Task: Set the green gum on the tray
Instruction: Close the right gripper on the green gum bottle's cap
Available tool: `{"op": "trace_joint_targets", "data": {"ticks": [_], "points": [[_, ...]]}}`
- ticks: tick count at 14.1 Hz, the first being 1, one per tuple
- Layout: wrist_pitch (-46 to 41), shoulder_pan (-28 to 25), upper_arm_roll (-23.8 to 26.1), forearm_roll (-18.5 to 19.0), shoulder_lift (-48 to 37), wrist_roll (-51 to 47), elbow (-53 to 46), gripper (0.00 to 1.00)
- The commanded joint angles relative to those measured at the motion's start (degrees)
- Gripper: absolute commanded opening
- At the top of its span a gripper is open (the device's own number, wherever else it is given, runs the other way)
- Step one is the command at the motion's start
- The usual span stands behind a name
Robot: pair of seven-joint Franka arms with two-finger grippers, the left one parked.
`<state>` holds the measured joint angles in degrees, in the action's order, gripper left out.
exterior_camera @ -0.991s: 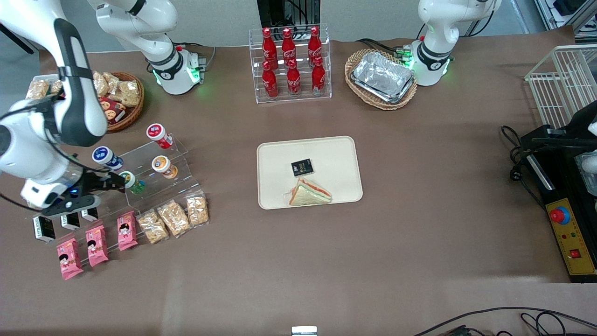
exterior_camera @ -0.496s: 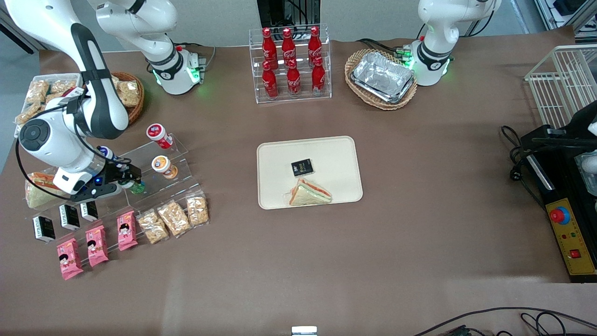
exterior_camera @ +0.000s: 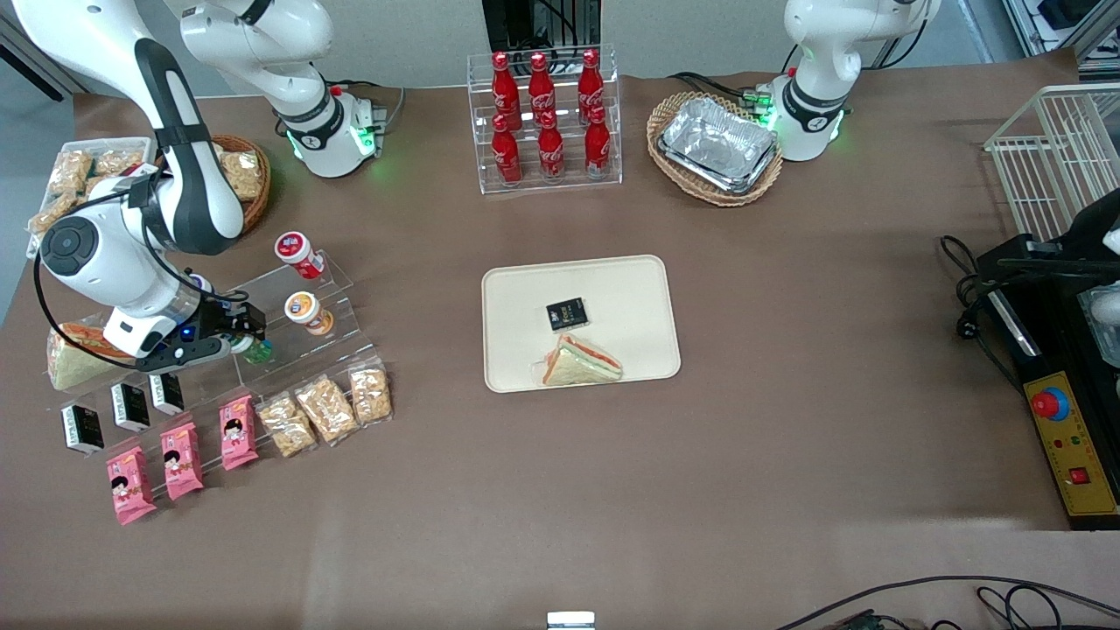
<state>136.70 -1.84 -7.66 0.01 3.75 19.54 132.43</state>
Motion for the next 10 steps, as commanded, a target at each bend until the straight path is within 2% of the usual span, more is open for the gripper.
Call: {"op": "trace_joint_targets", "data": {"ticks": [1, 2, 3, 4, 7, 8, 10], "points": [[3.2, 0.1, -0.1, -0.8, -0.1, 1.2, 1.5, 0.48], [3.8, 0.1, -0.1, -0.8, 0.2, 1.3, 1.5, 0.35], [4.0, 0.0, -0.1, -0.8, 0.4, 1.2, 1.4, 0.15], [3.8, 0.0, -0.1, -0.5, 0.0, 1.5, 1.3, 0.05], [2.6, 0.5, -0.3, -0.3, -2.7, 6.3, -0.2, 0.0], [-0.7, 0.4, -0.3, -0.3, -4.5, 6.1, -1.6, 0.0], [-13.9, 0.3, -0.2, -0.3, -6.0, 5.9, -10.0, 0.0]]}}
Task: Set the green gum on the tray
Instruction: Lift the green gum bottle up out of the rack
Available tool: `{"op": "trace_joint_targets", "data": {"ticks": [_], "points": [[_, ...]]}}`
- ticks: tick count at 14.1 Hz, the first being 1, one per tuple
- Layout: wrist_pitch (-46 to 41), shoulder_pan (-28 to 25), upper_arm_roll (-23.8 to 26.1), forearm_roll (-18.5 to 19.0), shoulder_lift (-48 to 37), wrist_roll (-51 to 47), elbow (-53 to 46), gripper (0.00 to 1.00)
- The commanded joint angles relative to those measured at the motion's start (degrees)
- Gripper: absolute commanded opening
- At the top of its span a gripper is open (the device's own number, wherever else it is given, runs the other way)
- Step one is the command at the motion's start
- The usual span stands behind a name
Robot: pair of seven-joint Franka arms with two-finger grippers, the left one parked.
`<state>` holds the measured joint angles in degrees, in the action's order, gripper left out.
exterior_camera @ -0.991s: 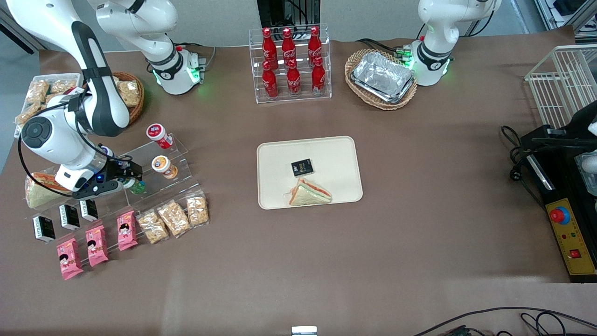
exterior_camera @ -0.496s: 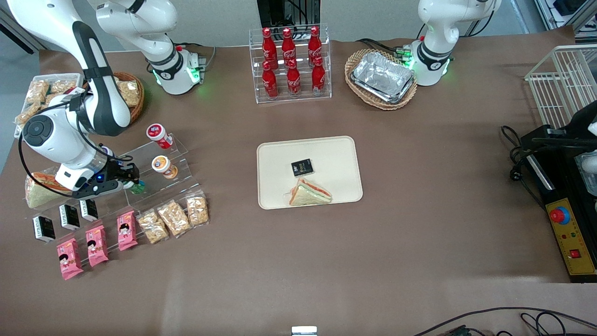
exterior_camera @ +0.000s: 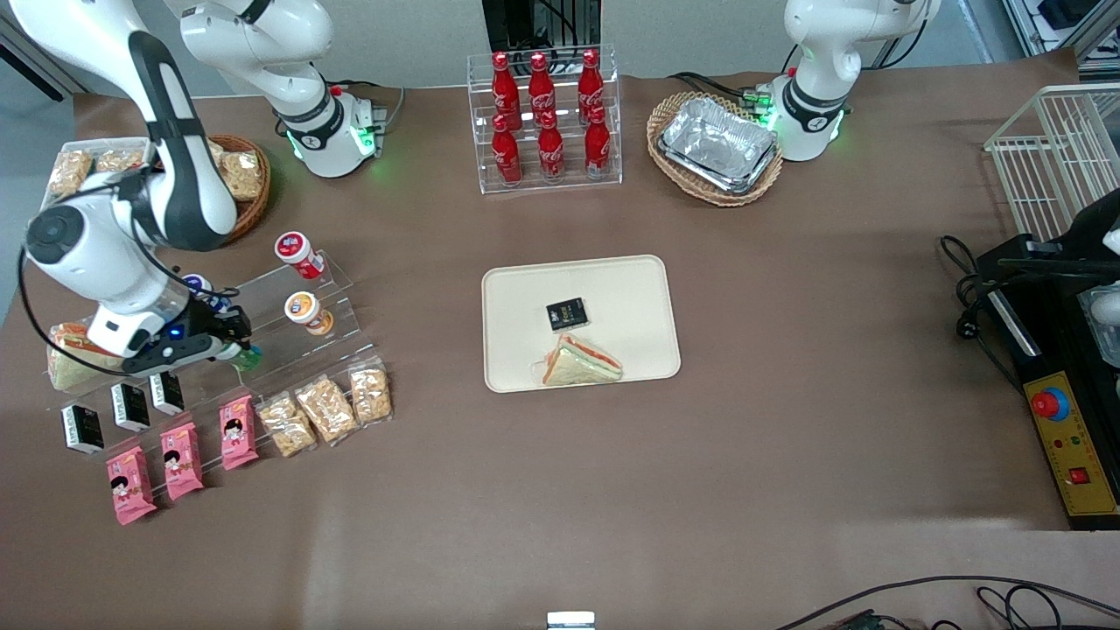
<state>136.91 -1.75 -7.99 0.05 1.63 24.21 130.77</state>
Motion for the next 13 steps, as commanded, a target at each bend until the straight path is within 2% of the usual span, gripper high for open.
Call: {"op": "trace_joint_targets", "data": {"ticks": [1, 4, 6, 7, 11, 13], "points": [[-22.5, 0.3, 0.2, -0.3, -3.7, 1.1, -14.6, 0.0], [-41.5, -0.1, 0.9, -0.1, -3.3, -0.5, -30.2, 0.0], [-49.1, -0.1, 4.0, -0.2, -3.4, -4.9, -36.4, 0.0], [-51.6, -0.1, 6.3, -0.6, -3.7, -10.3, -37.6, 0.0], [-53.0, -0.2, 23.0, -1.5, -3.7, -36.5, -38.3, 0.0], [-50.3, -1.1, 29.6, -3.6, -2.0, -49.4, -38.2, 0.0]]}}
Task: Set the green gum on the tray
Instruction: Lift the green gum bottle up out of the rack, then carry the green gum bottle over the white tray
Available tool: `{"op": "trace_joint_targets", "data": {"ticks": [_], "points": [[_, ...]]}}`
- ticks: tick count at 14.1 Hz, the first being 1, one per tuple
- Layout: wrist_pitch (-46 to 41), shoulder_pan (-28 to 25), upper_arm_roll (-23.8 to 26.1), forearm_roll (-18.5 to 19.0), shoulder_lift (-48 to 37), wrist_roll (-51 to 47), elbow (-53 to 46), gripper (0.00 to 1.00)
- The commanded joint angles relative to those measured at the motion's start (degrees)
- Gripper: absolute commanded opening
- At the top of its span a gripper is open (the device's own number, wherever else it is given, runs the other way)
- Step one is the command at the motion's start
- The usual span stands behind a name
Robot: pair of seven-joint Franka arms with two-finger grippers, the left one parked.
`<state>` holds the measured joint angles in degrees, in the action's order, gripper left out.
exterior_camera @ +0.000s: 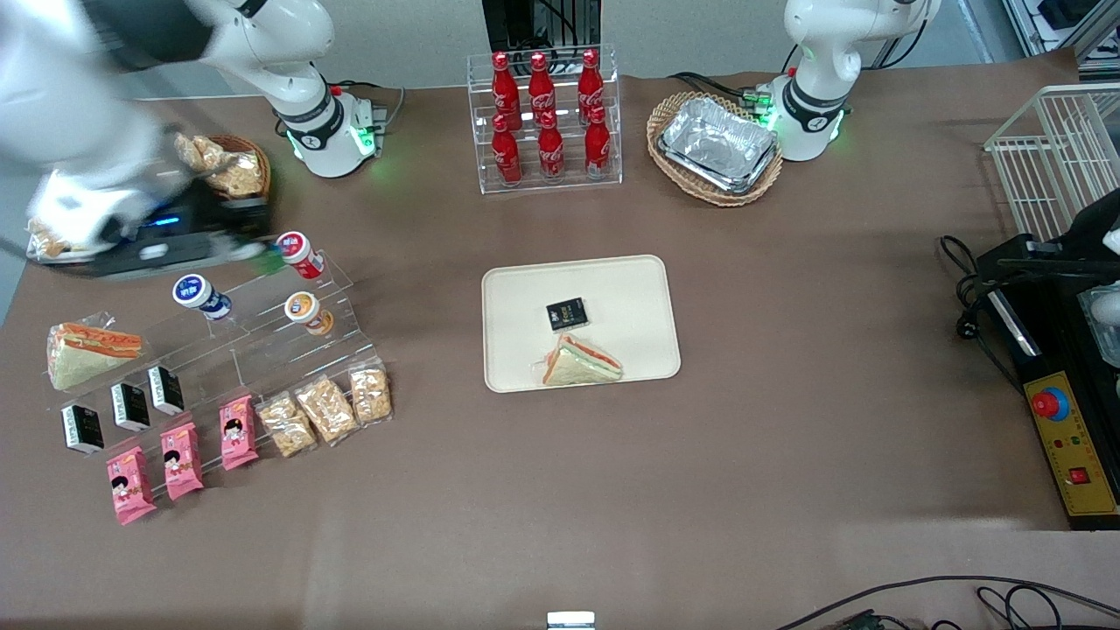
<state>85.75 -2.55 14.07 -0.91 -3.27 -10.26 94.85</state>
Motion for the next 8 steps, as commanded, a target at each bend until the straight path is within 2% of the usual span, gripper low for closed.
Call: {"op": "trace_joint_targets", "data": {"ticks": [1, 4, 8], "points": [[4.2, -1.4, 9.8, -3.0, 4.4, -19.4, -1.6, 0.0], [16.2, -8.1, 11.2, -2.1, 9.8, -29.0, 3.4, 0.0], [35.0, -11.9, 11.1, 1.2, 14.0, -33.7, 15.3, 0.0]]}}
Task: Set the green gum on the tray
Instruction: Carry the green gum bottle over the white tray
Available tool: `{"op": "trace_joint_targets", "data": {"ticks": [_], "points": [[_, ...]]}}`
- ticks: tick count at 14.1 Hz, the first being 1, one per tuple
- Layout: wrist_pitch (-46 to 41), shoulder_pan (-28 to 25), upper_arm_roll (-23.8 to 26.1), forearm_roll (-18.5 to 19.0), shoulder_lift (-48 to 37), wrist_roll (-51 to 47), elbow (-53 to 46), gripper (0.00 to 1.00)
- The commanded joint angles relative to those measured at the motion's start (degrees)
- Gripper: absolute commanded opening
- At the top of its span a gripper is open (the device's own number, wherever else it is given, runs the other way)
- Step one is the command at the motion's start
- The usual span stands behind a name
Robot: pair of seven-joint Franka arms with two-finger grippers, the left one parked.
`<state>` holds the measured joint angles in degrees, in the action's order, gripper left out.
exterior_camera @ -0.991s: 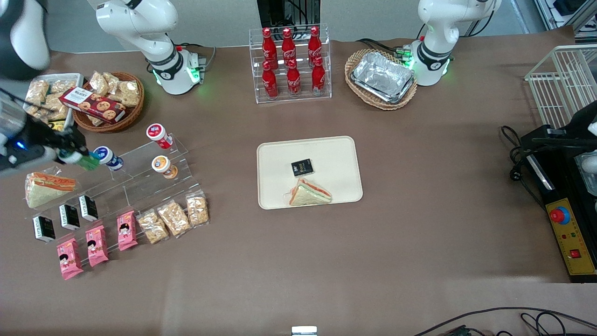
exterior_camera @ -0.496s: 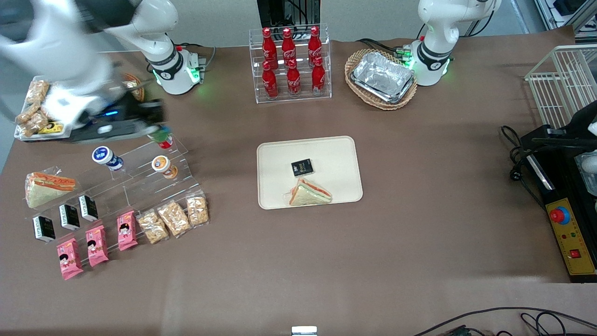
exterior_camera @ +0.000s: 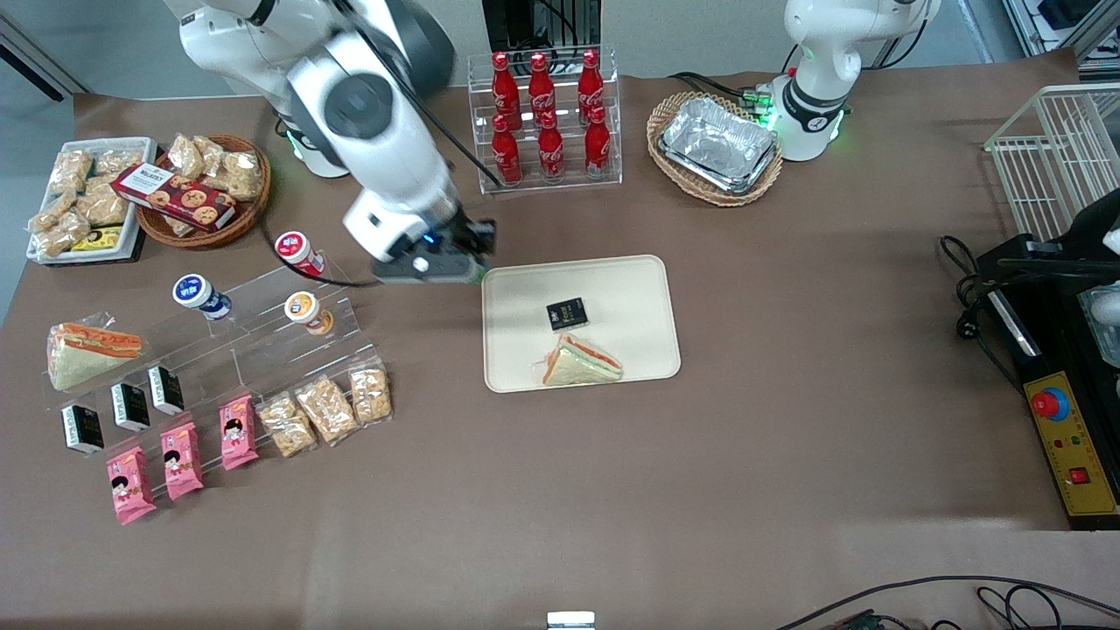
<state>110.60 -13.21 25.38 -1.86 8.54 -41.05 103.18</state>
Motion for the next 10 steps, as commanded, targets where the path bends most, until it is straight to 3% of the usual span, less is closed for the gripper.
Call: {"op": "trace_joint_targets", "data": {"ticks": [1, 10], "points": [[14.0, -2.1, -0.2, 3.0, 4.1, -4.1, 8.9, 0.0], [27.0, -6.8, -0.2, 15.6, 18.8, -16.1, 9.9, 0.0]]}}
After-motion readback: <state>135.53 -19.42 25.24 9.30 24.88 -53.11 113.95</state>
